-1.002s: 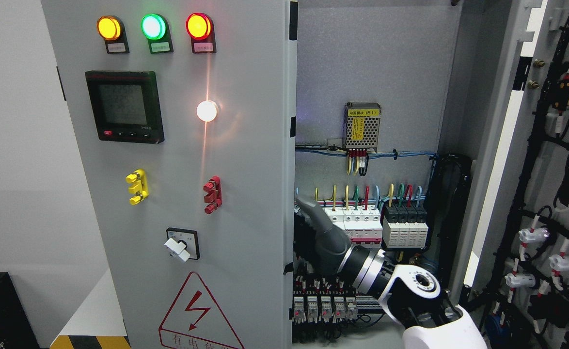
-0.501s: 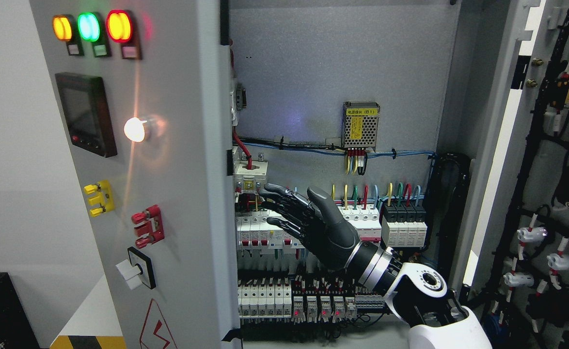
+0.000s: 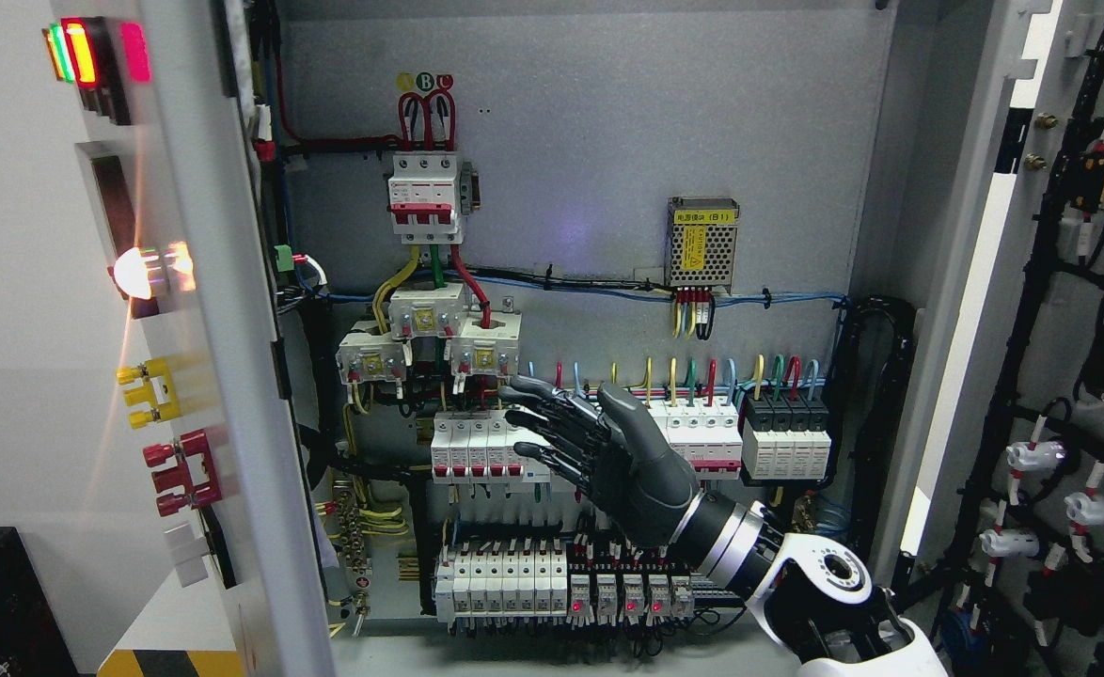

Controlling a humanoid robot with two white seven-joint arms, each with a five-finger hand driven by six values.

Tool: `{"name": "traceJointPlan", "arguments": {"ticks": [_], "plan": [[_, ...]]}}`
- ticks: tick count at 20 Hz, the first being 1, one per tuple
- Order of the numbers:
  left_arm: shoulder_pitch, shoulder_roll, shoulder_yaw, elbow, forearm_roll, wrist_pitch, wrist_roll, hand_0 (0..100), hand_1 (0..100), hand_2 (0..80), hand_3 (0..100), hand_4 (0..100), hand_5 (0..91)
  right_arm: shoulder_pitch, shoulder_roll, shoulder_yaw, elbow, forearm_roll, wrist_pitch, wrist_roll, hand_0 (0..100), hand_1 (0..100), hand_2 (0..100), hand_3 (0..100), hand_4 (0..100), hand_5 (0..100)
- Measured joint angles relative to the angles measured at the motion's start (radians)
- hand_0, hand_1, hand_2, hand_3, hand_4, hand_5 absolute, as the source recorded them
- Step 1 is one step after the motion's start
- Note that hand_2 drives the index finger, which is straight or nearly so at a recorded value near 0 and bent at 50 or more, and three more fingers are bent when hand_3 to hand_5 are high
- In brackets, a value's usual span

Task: Open door with both hands

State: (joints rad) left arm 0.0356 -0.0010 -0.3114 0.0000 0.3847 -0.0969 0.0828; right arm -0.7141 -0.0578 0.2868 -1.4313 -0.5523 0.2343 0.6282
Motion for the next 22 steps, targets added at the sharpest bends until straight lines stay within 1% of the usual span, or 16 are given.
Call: {"name": "traceJointPlan", "arguments": {"ticks": [13, 22], "plan": [[0.002, 0.001, 0.0, 0.0, 0.0, 0.0, 0.0, 0, 0, 0.0, 0, 0, 0.0, 0.149, -0.038, 0.11, -0.147, -0.001, 0.0, -0.003, 19, 0, 0, 0, 0, 0], [0.003, 0.001, 0.0, 0.0, -0.001, 0.0, 0.001, 0, 0, 0.0, 0, 0, 0.0, 0.2, -0.049, 0.195, -0.21, 0.005, 0.0, 0.0, 19, 0, 0, 0, 0, 0]]}}
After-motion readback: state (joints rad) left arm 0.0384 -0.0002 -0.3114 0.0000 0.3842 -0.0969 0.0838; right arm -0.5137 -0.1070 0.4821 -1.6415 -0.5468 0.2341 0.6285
